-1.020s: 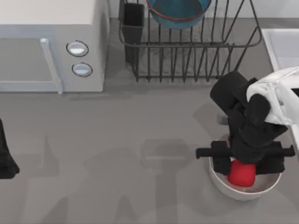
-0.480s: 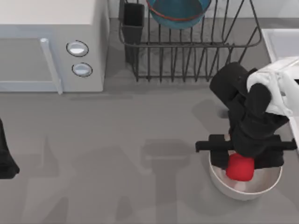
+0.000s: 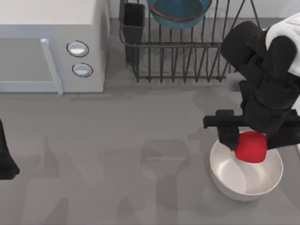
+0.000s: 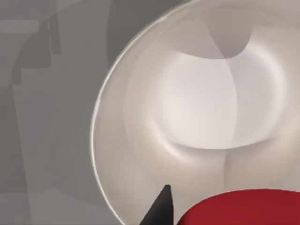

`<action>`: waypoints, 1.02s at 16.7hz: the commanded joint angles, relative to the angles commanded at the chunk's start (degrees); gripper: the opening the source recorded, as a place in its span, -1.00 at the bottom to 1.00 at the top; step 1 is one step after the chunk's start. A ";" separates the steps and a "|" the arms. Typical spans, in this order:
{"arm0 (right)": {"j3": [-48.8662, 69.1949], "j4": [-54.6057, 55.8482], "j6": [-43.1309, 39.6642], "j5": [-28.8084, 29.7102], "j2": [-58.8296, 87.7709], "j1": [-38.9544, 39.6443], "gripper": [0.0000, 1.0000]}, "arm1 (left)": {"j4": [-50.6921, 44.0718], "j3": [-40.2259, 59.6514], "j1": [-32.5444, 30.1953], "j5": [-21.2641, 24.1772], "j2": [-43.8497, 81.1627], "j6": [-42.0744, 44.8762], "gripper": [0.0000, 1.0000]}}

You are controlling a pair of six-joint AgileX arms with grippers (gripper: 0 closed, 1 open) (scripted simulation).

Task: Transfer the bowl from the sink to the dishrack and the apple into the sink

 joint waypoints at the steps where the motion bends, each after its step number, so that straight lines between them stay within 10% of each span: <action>1: 0.08 -0.10 -0.01 0.00 -0.07 -0.01 -1.00 | 0.00 0.00 0.00 0.00 0.00 0.00 1.00; 9: -2.66 5.80 -1.11 -1.65 -0.67 -2.68 -1.00 | 0.00 0.00 0.00 0.00 0.00 0.00 1.00; 17: -18.27 38.08 -8.26 -11.81 -1.72 -18.62 -1.00 | 0.00 0.00 0.00 0.00 0.00 0.00 1.00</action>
